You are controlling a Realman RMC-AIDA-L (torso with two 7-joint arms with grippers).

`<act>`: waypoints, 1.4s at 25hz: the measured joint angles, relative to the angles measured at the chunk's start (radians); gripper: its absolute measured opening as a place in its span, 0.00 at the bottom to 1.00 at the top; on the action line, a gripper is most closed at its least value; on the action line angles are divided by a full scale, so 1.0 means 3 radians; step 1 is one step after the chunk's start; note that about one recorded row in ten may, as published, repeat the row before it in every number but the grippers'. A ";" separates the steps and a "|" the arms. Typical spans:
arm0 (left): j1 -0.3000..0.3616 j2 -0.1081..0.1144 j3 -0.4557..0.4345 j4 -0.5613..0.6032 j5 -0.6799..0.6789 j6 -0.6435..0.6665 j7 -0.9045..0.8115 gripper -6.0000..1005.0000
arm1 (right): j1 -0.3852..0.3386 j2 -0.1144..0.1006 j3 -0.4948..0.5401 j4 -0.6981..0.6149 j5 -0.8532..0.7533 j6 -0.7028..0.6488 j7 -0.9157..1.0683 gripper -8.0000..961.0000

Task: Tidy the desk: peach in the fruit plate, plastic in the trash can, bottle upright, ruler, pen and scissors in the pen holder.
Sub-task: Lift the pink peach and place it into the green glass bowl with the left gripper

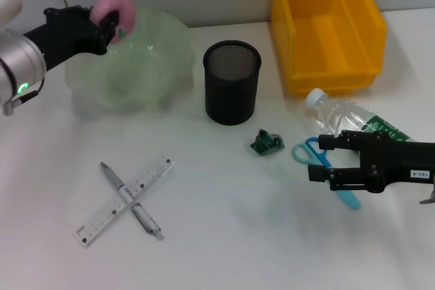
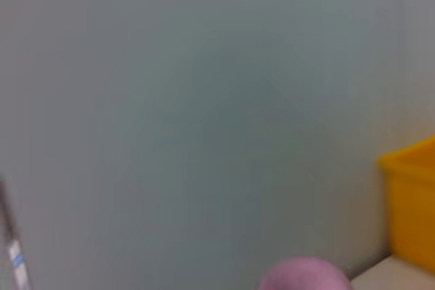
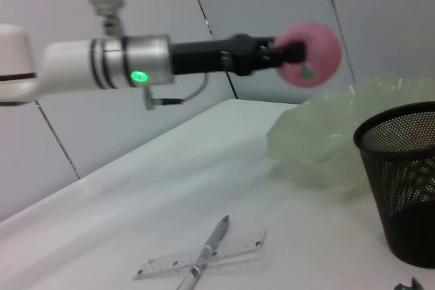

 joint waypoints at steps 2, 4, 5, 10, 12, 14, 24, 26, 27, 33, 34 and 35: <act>-0.0220 0.0002 -0.0049 -0.0354 -0.0029 -0.0200 0.0008 0.29 | 0.0006 0.0018 0.0000 0.0000 0.0000 -0.0015 0.0000 0.80; -0.0264 0.0002 -0.0061 -0.0432 -0.0030 -0.0232 0.0010 0.28 | 0.0013 0.0025 -0.0001 0.0001 0.0000 -0.0016 0.0000 0.79; -0.0289 0.0002 -0.0067 -0.0494 -0.0030 -0.0260 0.0010 0.27 | 0.0020 0.0030 -0.0001 0.0000 0.0000 -0.0016 0.0000 0.79; -0.0296 -0.0006 -0.0056 -0.0563 -0.0030 -0.0331 0.0010 0.29 | 0.0056 0.0048 -0.0015 0.0001 0.0000 -0.0018 -0.0007 0.79; -0.0287 -0.0007 -0.0049 -0.0565 -0.0030 -0.0327 0.0008 0.30 | 0.0068 0.0050 -0.0018 0.0001 0.0000 -0.0018 -0.0008 0.79; -0.0279 -0.0007 -0.0048 -0.0567 -0.0030 -0.0316 -0.0005 0.36 | 0.0076 0.0051 -0.0022 0.0001 0.0000 -0.0018 -0.0010 0.78; -0.0244 -0.0005 -0.0065 -0.0542 -0.0032 -0.0220 -0.0023 0.78 | 0.0103 0.0053 -0.0021 0.0001 0.0000 -0.0018 -0.0023 0.77; -0.0213 0.0000 -0.0072 -0.0500 -0.0045 -0.0119 -0.0026 0.81 | 0.0108 0.0053 -0.0019 0.0001 0.0000 -0.0019 -0.0023 0.77; -0.0180 0.0003 -0.0082 -0.0465 -0.0059 -0.0044 -0.0027 0.83 | 0.0110 0.0053 -0.0014 0.0001 0.0000 -0.0018 -0.0024 0.77; 0.0267 0.0027 -0.0355 -0.0004 -0.0291 0.1317 -0.0025 0.85 | 0.0113 0.0053 0.0000 0.0001 0.0001 -0.0016 -0.0030 0.77; 0.0323 0.0044 -0.0430 0.0032 -0.0303 0.1671 -0.0030 0.85 | 0.0114 0.0053 0.0001 0.0001 0.0001 -0.0013 -0.0030 0.76; 0.0352 0.0058 -0.0479 0.0041 -0.0304 0.1875 -0.0041 0.85 | 0.0113 0.0053 0.0011 0.0001 0.0001 -0.0007 -0.0031 0.76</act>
